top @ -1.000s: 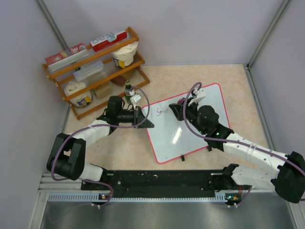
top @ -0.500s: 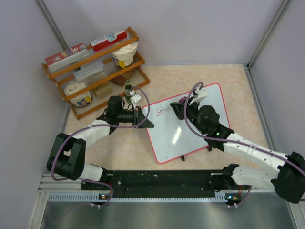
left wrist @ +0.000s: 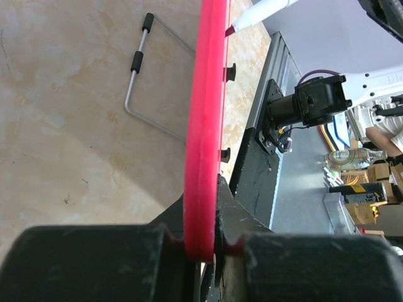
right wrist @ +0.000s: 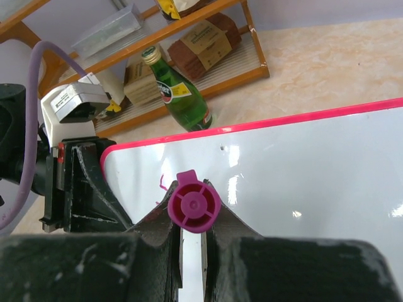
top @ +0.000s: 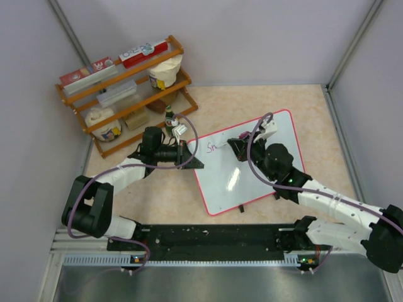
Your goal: Write a sentence on the whiteboard
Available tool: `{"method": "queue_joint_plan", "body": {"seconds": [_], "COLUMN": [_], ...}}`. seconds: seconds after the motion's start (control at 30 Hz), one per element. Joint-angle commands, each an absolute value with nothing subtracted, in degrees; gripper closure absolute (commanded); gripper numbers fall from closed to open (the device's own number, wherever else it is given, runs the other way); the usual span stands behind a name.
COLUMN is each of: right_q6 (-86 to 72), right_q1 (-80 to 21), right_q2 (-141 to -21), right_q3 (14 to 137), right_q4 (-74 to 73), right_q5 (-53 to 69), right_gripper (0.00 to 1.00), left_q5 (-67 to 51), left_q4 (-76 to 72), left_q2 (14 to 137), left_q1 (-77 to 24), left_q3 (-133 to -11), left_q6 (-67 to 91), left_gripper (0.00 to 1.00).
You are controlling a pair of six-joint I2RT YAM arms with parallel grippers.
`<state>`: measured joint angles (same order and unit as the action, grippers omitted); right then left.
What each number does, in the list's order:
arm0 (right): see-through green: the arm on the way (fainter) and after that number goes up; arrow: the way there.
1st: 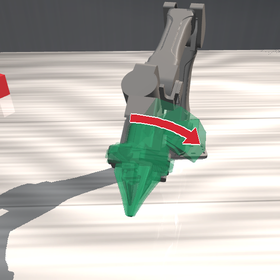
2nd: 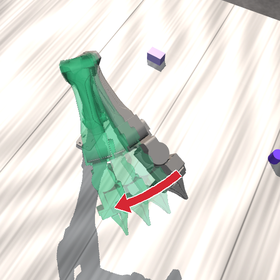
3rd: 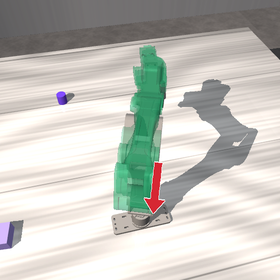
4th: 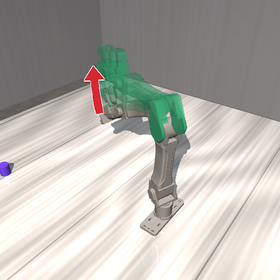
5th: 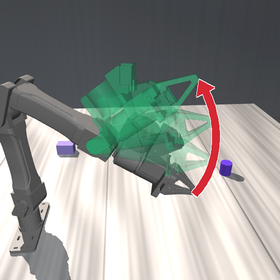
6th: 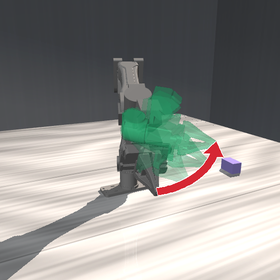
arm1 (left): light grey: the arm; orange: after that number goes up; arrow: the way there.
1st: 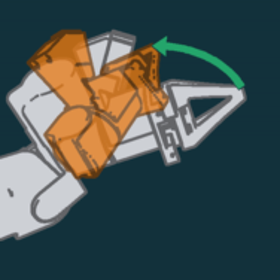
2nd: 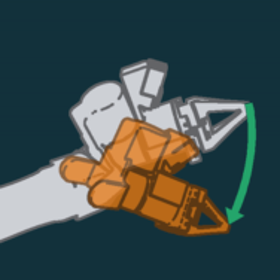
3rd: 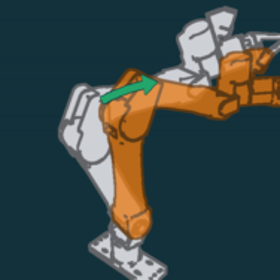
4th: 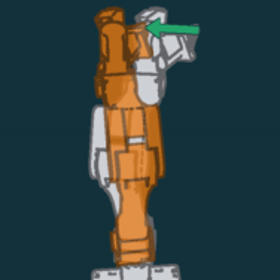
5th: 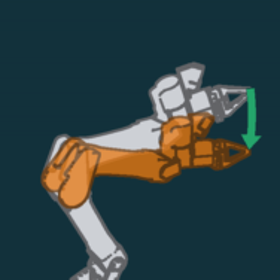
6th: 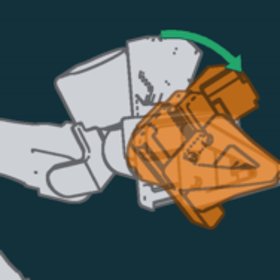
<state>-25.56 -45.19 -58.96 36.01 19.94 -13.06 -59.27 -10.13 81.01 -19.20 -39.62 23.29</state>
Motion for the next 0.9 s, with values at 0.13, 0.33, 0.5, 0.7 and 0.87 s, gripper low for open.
{"method": "queue_joint_plan", "body": {"seconds": [0.13, 0.33, 0.5, 0.7, 0.87], "right_q6": [-24.7, -24.8, -24.3, -24.2, -24.6], "right_q1": [-44.6, -44.6, -44.6, -44.3, -44.0], "right_q2": [-59.1, -59.7, -60.2, -60.7, -60.8], "right_q3": [34.0, 36.5, 38.6, 39.5, 39.5], "right_q4": [17.7, 18.0, 18.5, 19.1, 19.0], "right_q5": [-13.7, -15.5, -16.9, -17.7, -17.9], "right_gripper": [1.0, 1.0, 1.0, 1.0, 1.0], "left_q5": [-50.9, -50.9, -50.8, -51.0, -50.9], "left_q4": [-3.4, -3.4, -3.4, -3.5, -3.5], "left_q2": [82.6, 82.5, 82.6, 82.6, 82.6], "left_q1": [-22.2, -22.3, -22.4, -22.4, -22.5], "left_q3": [-36.8, -36.7, -36.7, -36.7, -36.7], "left_q6": [10.9, 10.9, 10.9, 10.8, 10.7], "left_gripper": [1.0, 1.0, 1.0, 1.0, 1.0]}}
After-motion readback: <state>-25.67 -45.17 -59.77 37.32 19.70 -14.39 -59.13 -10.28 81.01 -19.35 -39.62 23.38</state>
